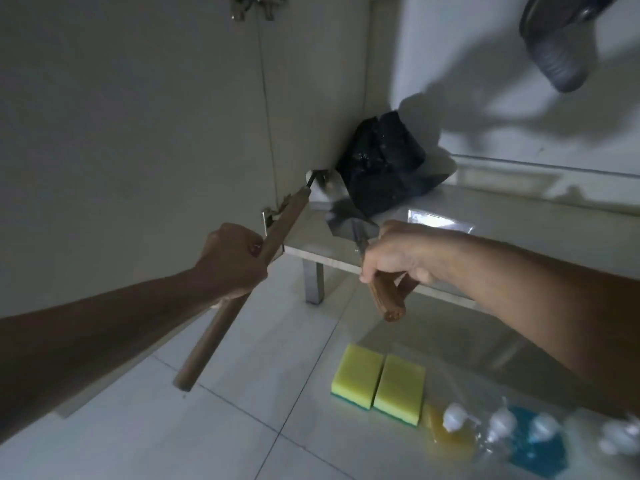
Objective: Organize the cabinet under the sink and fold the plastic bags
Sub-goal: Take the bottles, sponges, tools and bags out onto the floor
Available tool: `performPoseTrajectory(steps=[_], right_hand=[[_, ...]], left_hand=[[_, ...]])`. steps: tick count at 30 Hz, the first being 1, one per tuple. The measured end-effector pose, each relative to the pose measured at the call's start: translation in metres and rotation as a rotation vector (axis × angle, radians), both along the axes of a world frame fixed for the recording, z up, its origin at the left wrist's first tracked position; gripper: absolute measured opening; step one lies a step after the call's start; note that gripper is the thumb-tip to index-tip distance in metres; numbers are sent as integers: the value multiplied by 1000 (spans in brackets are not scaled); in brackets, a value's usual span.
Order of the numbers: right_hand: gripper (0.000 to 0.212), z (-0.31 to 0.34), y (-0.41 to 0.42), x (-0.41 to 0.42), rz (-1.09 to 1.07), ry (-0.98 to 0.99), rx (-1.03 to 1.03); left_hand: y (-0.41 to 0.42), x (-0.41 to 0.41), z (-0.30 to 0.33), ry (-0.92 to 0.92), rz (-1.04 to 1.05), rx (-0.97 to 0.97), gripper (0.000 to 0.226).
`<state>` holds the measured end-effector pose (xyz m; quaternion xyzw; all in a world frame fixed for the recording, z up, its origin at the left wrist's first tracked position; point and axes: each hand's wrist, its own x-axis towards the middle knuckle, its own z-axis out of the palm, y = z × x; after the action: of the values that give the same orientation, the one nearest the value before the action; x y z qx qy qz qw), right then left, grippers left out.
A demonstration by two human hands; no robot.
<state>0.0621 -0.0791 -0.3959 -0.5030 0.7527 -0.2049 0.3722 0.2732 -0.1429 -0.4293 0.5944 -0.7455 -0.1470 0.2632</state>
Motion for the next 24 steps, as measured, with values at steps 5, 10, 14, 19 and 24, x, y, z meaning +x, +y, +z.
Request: performPoseTrajectory(steps=[5, 10, 14, 19, 24], right_hand=[[18, -51, 25, 44, 33, -258, 178], [16, -125, 37, 77, -3, -364, 351], [16, -172, 27, 96, -96, -413, 418], [28, -209, 0, 111, -218, -408, 336], [48, -236, -27, 113, -341, -396, 288]], left_hand=[[21, 44, -45, -124, -28, 127, 21], [39, 72, -112, -205, -37, 183, 29], [35, 74, -163, -200, -17, 259, 25], [4, 63, -194, -203, 25, 297, 24], [-27, 49, -213, -179, 49, 315, 27]])
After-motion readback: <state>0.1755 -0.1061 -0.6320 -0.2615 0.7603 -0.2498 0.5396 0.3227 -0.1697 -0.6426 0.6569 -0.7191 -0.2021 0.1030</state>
